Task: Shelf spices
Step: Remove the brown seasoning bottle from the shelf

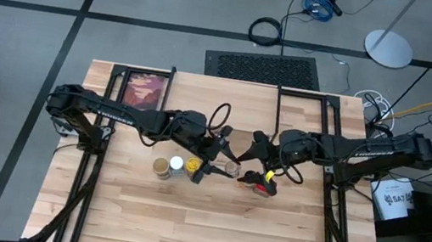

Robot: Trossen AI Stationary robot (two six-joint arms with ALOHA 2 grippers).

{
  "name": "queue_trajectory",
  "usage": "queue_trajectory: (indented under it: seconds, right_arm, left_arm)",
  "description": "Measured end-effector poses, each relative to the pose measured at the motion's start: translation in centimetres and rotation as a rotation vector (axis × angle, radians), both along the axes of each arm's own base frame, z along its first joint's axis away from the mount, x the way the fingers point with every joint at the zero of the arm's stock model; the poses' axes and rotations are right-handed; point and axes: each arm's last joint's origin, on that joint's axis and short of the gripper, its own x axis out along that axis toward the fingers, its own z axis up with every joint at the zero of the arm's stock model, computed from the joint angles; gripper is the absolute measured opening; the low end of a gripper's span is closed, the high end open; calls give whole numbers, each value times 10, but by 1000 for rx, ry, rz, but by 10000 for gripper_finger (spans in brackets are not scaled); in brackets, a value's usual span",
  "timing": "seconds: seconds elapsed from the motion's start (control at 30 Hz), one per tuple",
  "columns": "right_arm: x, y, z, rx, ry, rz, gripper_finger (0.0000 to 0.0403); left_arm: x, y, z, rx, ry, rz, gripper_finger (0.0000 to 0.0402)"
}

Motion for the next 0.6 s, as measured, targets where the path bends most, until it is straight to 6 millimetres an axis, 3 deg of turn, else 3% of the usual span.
queue_trajectory:
  seconds: [0.6]
  right_arm:
    - [17, -1, -7, -25, -57, 81, 284]
  left_arm:
    - [0, 0, 1, 23, -17, -6, 192]
